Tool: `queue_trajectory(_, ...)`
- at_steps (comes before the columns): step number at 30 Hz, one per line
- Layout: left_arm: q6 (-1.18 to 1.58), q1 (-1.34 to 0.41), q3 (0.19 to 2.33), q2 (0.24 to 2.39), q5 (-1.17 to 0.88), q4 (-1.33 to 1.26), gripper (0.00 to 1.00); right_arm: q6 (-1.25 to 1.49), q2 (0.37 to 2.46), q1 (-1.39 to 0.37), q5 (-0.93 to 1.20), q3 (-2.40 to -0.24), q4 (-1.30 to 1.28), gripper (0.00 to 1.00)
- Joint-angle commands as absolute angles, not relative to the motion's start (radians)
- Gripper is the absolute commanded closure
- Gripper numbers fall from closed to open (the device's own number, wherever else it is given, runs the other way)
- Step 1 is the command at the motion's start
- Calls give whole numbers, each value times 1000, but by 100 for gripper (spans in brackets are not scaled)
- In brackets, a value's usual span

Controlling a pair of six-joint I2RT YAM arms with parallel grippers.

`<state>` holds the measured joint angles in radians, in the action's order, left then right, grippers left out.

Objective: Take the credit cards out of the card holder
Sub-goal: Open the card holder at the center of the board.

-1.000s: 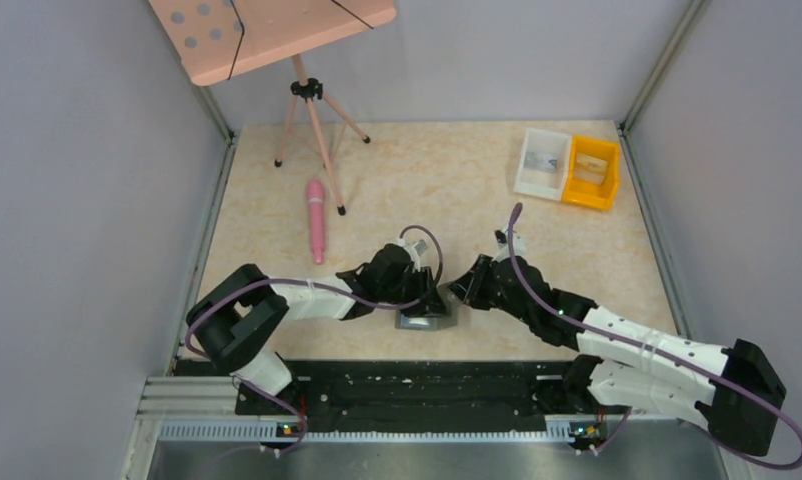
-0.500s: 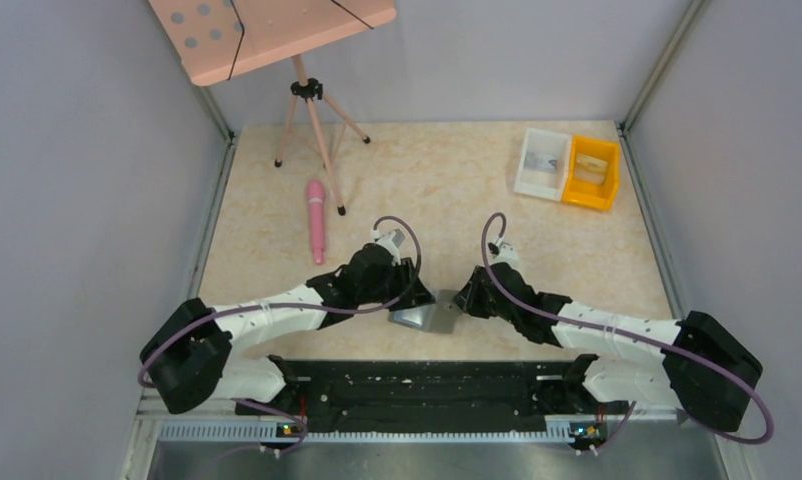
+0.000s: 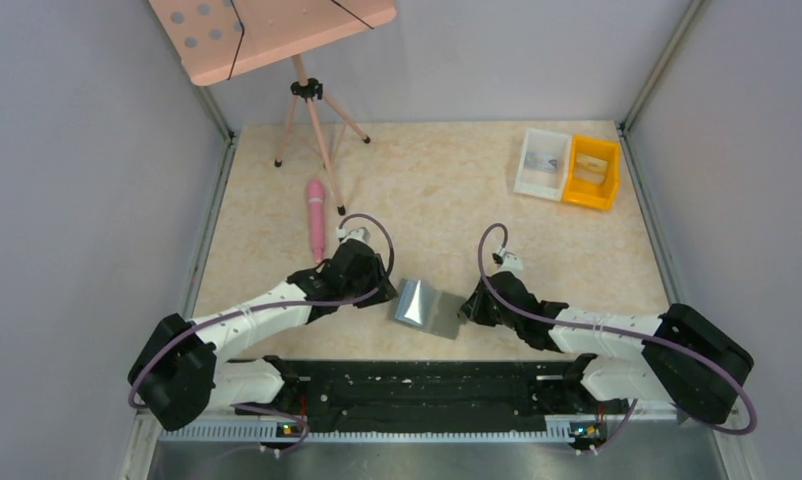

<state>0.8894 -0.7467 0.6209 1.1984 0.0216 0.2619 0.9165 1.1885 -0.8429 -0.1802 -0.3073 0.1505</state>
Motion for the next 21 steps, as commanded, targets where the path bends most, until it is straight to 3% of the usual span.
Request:
queue_trajectory(1,839,-698,650,1224,-36,259,57,864,1222,-827,-181,-290,241,86)
queue_trajectory(21,852,-646,595,1378,-218,95,54,811,1308,-787,-153,-294,263,89)
